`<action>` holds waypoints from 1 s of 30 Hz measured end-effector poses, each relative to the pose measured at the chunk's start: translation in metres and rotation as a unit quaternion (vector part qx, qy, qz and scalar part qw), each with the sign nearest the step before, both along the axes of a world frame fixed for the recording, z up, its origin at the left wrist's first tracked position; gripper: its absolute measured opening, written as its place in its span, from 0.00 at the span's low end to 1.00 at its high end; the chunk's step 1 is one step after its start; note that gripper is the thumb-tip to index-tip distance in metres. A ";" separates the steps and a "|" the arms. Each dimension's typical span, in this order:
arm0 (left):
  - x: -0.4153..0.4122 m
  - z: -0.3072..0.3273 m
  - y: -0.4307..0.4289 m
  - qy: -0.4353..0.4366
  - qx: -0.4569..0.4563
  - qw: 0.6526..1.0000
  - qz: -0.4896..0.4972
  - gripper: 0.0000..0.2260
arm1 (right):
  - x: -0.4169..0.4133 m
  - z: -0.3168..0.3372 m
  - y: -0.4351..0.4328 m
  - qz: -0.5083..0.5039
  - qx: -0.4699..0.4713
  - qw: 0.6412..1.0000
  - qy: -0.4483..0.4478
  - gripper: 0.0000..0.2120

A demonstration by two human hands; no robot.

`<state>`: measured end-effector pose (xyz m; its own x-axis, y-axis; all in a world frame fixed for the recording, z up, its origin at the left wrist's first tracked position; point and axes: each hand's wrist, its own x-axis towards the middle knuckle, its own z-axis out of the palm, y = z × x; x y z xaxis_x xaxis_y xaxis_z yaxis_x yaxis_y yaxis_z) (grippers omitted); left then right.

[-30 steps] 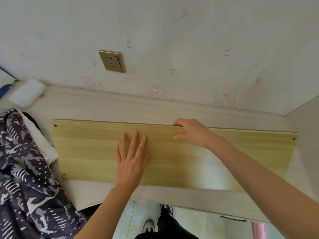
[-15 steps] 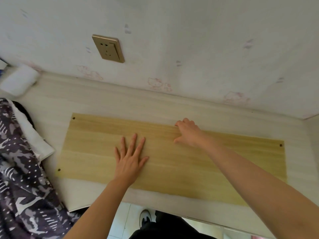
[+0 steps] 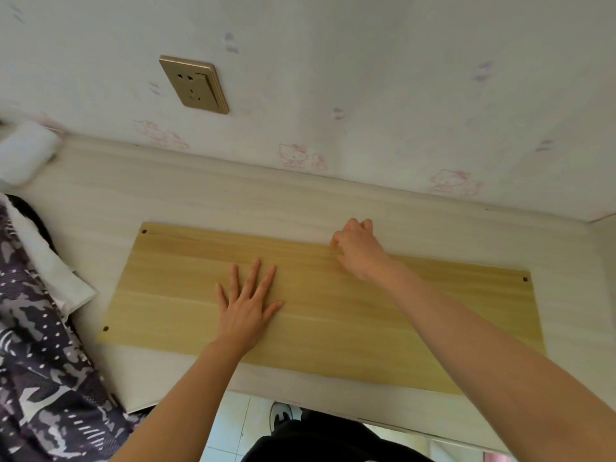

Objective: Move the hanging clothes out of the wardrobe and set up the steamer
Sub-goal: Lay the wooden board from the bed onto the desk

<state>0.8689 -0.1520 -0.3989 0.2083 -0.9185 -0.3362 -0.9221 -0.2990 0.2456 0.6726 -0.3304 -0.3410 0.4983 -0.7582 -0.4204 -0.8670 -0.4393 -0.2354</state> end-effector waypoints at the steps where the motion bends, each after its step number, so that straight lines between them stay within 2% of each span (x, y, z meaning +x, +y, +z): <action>1: 0.001 0.000 -0.001 0.001 0.005 1.000 0.003 0.36 | -0.003 0.001 -0.001 -0.006 0.012 1.000 -0.009 0.17; 4: 0.006 0.000 -0.008 -0.006 0.021 1.000 0.007 0.34 | -0.023 -0.002 0.007 -0.010 0.055 0.998 -0.012 0.26; 12: 0.006 0.002 -0.003 -0.009 -0.015 1.000 0.026 0.33 | -0.098 -0.029 0.098 -0.042 -0.023 0.998 0.041 0.30; 17: 0.005 0.007 0.028 -0.021 -0.025 0.997 0.067 0.29 | -0.134 -0.038 0.141 -0.147 -0.040 0.985 0.075 0.35; 21: 0.008 0.003 0.047 -0.003 0.000 0.994 0.111 0.29 | -0.135 -0.040 0.152 -0.180 -0.051 0.980 0.075 0.35; 30: 0.030 0.001 0.041 -0.004 0.009 0.996 0.089 0.29 | -0.113 -0.046 0.155 -0.197 -0.059 0.975 0.082 0.36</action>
<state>0.8986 -0.1106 -0.3983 0.3706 -0.8602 -0.3503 -0.8556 -0.4629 0.2315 0.5593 -0.1756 -0.3868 0.0926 -0.9247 -0.3692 -0.9956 -0.0809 -0.0471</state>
